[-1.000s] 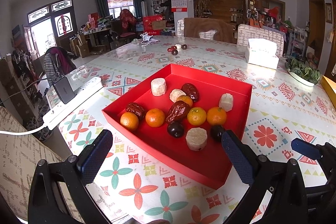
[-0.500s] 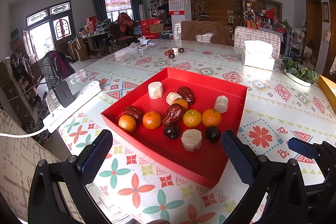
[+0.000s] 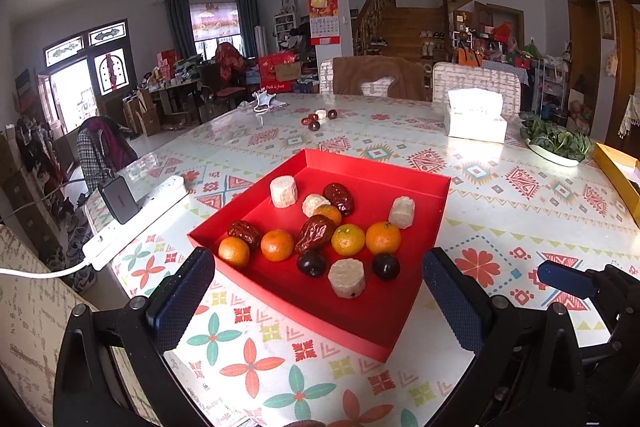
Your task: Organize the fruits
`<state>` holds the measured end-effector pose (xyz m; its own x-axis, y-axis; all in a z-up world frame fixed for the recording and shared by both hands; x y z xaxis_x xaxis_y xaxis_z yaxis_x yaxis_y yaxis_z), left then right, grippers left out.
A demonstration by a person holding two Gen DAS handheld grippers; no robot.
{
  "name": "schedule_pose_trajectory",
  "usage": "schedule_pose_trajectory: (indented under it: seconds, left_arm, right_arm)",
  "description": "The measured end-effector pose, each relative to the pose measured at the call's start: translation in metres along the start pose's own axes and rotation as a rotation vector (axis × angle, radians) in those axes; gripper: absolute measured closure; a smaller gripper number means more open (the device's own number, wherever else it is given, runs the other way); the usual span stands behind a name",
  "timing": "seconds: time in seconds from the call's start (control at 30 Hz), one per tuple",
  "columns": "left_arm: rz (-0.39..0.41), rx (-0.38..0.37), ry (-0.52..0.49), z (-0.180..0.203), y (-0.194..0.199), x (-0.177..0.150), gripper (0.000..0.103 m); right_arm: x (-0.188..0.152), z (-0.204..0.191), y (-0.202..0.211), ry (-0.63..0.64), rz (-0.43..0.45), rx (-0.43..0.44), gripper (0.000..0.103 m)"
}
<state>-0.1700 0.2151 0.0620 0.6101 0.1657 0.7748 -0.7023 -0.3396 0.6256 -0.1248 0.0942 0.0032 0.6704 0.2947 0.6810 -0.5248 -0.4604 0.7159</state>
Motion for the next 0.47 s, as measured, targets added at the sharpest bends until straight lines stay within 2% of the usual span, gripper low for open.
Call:
schedule_pose_trajectory:
  seconds: [0.3,0.47]
  left_arm:
    - [0.065,-0.055,-0.032,0.018,0.023,0.024,0.0]
    - [0.086,-0.126,-0.023,0.037,0.043,0.053,0.0]
  right_arm:
    - [0.014,0.01,0.033,0.014,0.082,-0.048,0.01]
    - [0.023,0.033,0.062,-0.006,0.126,-0.089,0.009]
Point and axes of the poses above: each gripper's, at about its wrist camera, not at the fingertips, and y roughly against the way its jaws point, z to its right, x to its top, the point moved 5 cm from there along -y, roughly the way its jaws point, and after that the axes turned 8 degrees about -z, right-handed, at the moved point
